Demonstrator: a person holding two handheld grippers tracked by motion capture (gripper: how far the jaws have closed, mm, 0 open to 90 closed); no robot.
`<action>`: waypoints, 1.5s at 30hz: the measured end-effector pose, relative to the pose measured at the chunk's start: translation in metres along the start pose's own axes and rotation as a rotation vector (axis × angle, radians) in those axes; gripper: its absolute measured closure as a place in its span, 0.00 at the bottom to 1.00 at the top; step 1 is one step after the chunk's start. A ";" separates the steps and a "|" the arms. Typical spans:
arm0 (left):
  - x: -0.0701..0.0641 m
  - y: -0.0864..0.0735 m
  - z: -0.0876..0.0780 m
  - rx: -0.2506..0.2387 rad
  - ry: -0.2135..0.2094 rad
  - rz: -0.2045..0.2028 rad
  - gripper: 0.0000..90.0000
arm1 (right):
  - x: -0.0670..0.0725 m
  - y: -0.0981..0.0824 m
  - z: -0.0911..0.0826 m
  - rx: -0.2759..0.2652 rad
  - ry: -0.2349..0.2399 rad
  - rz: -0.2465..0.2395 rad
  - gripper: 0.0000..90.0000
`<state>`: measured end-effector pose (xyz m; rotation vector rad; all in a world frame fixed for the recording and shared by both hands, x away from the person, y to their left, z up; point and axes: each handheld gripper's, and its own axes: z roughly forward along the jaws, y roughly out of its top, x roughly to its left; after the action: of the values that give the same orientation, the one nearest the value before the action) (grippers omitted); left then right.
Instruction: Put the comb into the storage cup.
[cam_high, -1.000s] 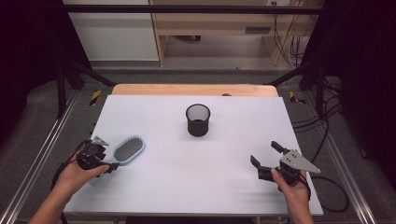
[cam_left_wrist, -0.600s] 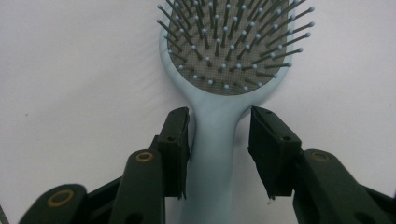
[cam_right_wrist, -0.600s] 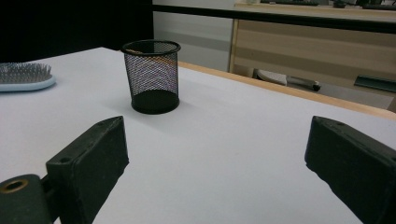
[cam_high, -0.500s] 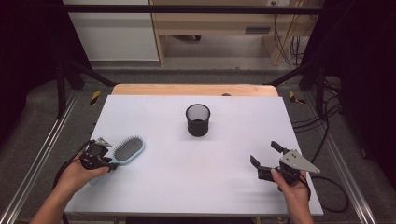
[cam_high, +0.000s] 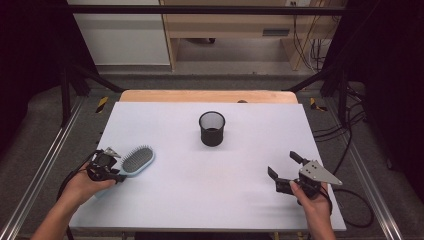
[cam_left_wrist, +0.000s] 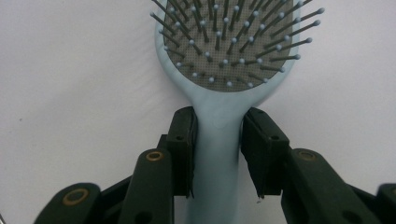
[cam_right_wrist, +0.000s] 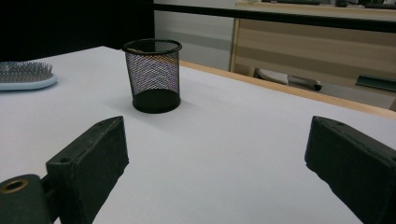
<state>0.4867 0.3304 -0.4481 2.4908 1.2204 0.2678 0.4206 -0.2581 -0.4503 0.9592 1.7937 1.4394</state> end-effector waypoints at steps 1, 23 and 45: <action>0.000 0.000 0.000 0.002 0.000 0.002 0.72 | 0.000 0.000 0.000 0.000 0.001 -0.002 0.07; -0.010 0.002 -0.003 -0.030 0.050 0.057 0.77 | 0.000 0.000 0.000 0.000 0.001 0.002 0.07; -0.072 0.043 -0.028 -0.471 0.128 0.131 0.77 | 0.008 0.004 0.005 -0.014 0.027 0.043 0.05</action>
<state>0.4655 0.2556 -0.4058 2.1649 0.9085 0.6735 0.4210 -0.2479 -0.4475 0.9813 1.7904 1.4957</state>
